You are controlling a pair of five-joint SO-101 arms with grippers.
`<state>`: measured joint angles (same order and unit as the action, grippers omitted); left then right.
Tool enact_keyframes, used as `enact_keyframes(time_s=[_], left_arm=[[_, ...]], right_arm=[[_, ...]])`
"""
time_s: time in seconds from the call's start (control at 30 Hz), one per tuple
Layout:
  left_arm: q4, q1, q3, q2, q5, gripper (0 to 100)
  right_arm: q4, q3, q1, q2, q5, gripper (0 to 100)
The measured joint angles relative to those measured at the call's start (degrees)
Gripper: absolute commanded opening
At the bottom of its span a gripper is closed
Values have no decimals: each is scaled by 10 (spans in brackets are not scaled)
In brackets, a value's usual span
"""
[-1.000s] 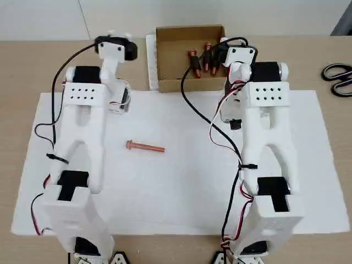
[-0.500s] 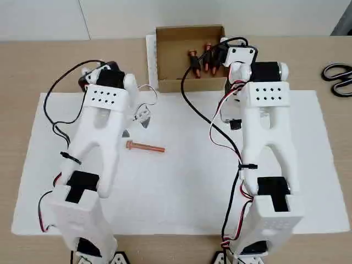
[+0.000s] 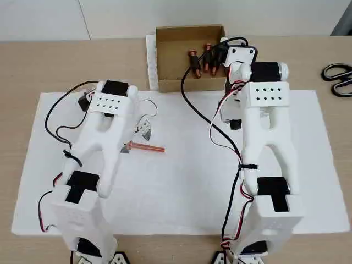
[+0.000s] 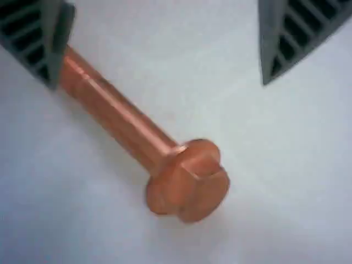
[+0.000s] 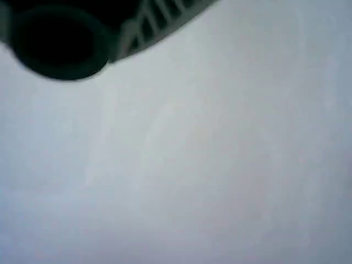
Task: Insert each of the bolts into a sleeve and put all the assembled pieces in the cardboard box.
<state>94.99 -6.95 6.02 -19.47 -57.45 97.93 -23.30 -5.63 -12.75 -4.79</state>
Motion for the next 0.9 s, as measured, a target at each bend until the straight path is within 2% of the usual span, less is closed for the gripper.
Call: enact_keyframes(time_s=[0.17, 0.43, 0.53, 0.7, 0.9], left_arm=[[-27, 0, -3, -3, 0, 224], [-39, 0, -2, -76, 0, 223], [-36, 0, 13, -90, 0, 169], [-42, -4, 39, -105, 1, 9], [-41, -2, 33, -111, 0, 6]], right_arm=[[0, 0, 0, 0, 0, 5], [0, 0, 0, 0, 0, 5], [0, 0, 0, 0, 0, 5], [2, 0, 0, 0, 0, 5], [2, 0, 0, 0, 0, 5]])
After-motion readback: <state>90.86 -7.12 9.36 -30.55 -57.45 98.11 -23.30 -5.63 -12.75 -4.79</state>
